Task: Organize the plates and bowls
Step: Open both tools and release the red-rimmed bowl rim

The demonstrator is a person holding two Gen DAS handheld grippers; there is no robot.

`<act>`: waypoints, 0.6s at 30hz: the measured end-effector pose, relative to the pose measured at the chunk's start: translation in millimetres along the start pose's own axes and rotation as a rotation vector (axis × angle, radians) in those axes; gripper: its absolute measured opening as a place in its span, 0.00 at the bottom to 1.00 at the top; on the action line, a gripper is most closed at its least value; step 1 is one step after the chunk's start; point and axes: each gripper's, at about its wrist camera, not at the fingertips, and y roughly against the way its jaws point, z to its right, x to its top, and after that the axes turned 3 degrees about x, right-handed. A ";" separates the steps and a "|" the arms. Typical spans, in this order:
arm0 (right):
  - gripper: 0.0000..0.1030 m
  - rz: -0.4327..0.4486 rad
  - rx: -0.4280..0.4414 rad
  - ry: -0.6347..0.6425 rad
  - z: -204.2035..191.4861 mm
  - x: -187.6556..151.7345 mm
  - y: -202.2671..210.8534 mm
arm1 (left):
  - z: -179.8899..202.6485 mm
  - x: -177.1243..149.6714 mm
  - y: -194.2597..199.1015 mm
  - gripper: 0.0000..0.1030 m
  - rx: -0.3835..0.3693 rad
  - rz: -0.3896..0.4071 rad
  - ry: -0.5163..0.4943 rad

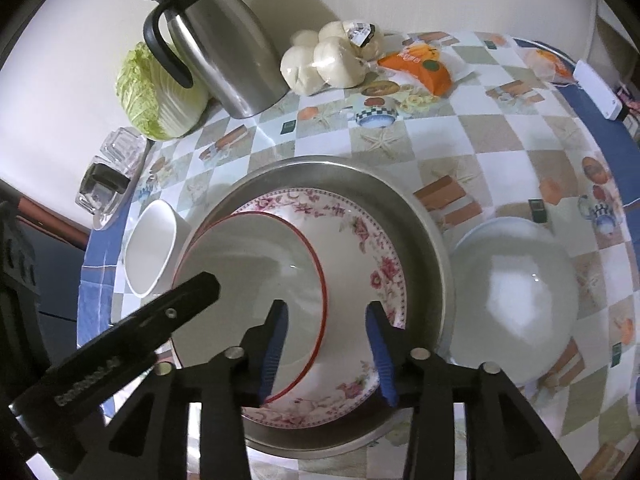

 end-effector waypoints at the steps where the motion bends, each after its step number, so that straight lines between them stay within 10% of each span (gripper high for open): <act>1: 0.58 0.000 0.003 -0.003 1.1 0.1 -0.3 | -1.4 0.3 1.4 0.60 0.000 0.002 0.004; 14: 0.80 -0.052 -0.016 0.001 8.7 -3.2 -5.1 | -6.0 -6.1 3.7 0.61 0.073 -0.011 0.033; 18: 0.80 -0.053 -0.005 0.021 5.3 -5.1 -4.8 | -5.3 -7.4 5.7 0.78 0.078 0.001 0.023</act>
